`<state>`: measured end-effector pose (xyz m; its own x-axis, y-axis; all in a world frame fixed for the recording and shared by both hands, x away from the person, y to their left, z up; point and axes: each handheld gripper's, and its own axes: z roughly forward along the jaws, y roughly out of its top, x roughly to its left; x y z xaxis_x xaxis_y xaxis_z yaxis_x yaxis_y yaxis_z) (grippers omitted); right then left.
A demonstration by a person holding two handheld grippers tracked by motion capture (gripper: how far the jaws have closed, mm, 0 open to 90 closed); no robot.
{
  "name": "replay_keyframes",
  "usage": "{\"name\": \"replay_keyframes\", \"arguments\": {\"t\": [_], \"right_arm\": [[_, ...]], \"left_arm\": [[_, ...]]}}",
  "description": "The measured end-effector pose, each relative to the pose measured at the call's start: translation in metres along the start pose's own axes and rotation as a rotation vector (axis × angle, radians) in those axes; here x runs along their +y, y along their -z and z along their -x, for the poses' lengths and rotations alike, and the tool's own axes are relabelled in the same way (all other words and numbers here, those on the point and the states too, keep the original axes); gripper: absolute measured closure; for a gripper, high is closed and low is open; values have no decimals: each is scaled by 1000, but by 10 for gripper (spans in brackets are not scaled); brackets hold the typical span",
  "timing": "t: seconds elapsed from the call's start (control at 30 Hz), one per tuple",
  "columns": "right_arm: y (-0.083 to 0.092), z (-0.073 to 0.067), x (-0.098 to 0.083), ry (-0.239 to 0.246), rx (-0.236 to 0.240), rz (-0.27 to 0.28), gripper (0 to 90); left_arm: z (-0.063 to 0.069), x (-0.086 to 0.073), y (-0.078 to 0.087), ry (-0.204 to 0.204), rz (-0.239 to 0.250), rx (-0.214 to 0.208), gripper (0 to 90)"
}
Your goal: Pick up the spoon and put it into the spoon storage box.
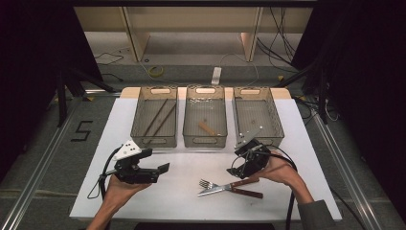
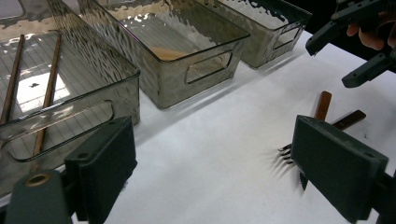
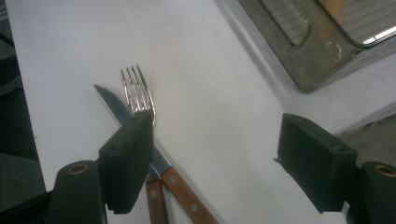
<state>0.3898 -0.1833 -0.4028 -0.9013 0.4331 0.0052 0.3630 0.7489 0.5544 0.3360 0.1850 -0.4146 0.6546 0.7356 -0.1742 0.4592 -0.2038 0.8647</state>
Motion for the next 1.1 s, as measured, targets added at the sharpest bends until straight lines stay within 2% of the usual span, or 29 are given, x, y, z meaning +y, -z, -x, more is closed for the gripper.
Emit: {"name": "replay_keyframes", "arguments": {"t": [0.13, 0.47, 0.6, 0.87, 0.9, 1.1], "right_arm": [[-2, -1, -2, 12, 1, -39, 285], [-5, -5, -9, 31, 5, -98, 300], [-7, -6, -10, 53, 0, -110, 299], [-9, -10, -14, 57, -7, -161, 298], [-9, -9, -15, 72, -11, -162, 298], [-10, -10, -19, 94, -20, -204, 305]], "left_arm": [[-1, 0, 0, 2, 0, 1, 133], [-1, 0, 0, 1, 0, 0, 133], [-2, 0, 0, 3, 1, 0, 133], [-1, 1, 0, 3, 1, -2, 133], [-1, 1, -1, 5, 1, -2, 133], [-1, 1, -1, 1, 1, -4, 133]]}}
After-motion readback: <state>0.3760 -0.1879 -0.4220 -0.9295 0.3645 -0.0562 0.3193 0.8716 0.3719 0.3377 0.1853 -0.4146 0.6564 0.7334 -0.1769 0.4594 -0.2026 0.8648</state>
